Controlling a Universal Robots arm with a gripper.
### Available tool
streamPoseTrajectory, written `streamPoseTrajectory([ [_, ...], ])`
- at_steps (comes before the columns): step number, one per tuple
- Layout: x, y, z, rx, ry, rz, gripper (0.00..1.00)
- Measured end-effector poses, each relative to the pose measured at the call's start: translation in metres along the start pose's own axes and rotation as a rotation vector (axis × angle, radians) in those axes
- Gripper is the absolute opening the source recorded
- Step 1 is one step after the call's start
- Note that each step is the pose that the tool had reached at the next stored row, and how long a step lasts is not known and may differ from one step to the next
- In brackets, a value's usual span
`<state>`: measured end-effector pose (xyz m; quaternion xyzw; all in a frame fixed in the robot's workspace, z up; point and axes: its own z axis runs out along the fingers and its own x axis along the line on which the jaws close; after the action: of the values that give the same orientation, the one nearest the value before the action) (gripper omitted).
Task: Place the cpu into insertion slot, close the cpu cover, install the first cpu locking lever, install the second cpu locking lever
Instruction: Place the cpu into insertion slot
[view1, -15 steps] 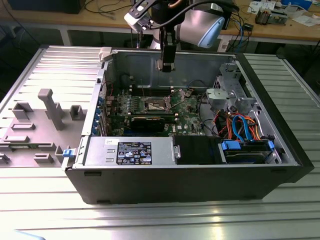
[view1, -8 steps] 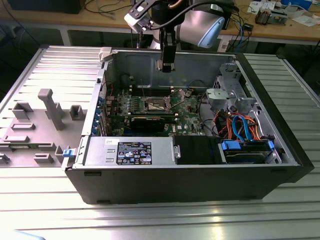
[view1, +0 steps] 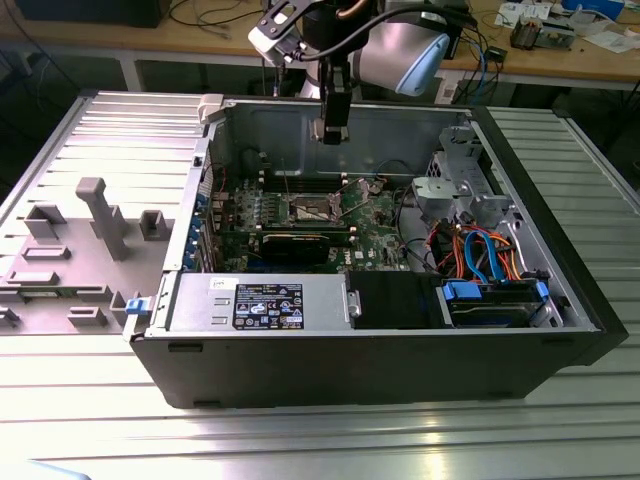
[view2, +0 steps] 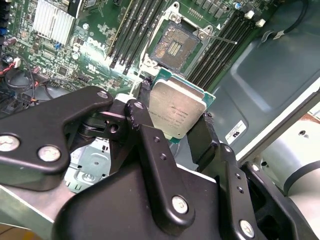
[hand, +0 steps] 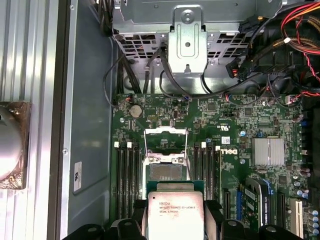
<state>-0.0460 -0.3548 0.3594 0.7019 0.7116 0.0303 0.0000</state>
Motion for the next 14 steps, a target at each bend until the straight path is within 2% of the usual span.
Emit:
streamPoseTrajectory([
  [14,0.0001,0.0000,0.0014,0.0000,0.0015,0.000,0.55],
])
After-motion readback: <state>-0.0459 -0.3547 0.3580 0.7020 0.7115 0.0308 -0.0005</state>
